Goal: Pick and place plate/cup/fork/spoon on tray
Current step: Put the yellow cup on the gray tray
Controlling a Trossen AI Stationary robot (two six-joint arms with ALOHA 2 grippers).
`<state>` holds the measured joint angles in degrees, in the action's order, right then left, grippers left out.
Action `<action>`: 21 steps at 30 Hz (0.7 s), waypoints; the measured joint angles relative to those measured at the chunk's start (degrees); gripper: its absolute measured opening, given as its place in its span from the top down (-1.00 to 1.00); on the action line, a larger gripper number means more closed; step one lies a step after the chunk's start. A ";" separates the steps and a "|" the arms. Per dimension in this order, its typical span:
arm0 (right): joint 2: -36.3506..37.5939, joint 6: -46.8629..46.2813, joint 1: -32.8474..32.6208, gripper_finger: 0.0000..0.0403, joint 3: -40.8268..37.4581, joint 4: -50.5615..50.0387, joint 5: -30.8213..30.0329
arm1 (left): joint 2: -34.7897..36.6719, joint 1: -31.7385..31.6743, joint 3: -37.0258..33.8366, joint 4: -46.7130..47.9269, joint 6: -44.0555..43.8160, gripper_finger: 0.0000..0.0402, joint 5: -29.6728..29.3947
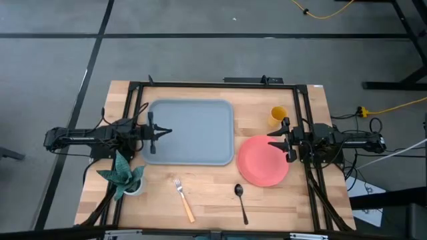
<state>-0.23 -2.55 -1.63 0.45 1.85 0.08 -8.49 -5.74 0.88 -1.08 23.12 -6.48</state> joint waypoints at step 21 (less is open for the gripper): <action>0.02 -12.25 0.04 0.15 0.04 11.62 -18.59 | -0.01 0.04 0.13 -3.04 -15.74 1.00 10.59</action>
<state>-0.21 -14.79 -1.59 0.49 13.47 -18.51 -8.50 -5.69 1.02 -4.12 7.38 4.11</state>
